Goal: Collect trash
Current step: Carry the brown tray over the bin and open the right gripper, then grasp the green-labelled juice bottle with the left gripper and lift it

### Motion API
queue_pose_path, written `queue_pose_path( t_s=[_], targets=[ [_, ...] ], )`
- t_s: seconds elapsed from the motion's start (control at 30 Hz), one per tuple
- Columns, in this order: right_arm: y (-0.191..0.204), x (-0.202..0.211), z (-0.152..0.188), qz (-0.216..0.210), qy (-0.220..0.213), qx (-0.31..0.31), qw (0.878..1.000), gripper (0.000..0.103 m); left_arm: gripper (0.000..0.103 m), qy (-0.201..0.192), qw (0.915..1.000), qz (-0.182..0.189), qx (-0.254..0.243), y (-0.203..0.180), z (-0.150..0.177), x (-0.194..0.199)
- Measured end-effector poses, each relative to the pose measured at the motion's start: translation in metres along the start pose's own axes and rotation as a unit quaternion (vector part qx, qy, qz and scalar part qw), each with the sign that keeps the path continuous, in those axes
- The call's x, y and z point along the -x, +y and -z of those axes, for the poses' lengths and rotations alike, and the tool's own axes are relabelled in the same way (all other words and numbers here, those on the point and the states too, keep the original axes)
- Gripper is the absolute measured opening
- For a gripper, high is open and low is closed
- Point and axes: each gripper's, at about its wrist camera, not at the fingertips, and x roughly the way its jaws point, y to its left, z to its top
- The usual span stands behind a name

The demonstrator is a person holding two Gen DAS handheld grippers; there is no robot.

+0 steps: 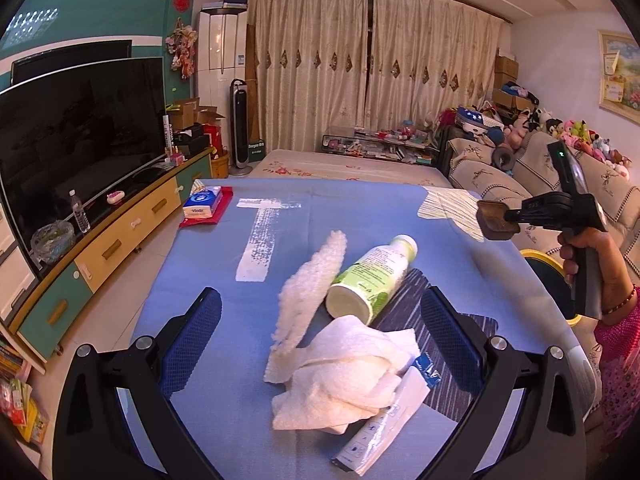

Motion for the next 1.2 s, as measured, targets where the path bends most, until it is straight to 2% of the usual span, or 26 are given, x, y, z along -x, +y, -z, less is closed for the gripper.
queue_pose_path(
  t_s=[0.3,0.6,0.93,1.07,1.2],
  targets=[
    [-0.098,0.021,0.024,0.054,-0.006,-0.056,0.997,0.004,0.098,0.013,0.9992,0.028,-0.027,-0.04,-0.003,-0.01],
    [-0.17,0.015,0.048,0.084,0.005,-0.105,0.991,0.004,0.098,0.025,0.9971,0.042,-0.059,-0.075,-0.009,-0.019],
    [-0.208,-0.003,0.059,0.098,0.025,-0.131,0.986,0.007,0.098,0.035,0.9938,0.052,-0.092,-0.108,-0.009,-0.027],
    [-0.211,0.003,0.065,0.09,0.016,-0.136,0.986,0.012,0.098,0.041,0.9927,0.053,-0.1,-0.113,-0.008,-0.031],
    [-0.204,0.014,0.072,0.077,0.002,-0.123,0.989,0.022,0.098,0.054,0.9911,0.062,-0.105,-0.112,-0.007,-0.04]
  ],
)
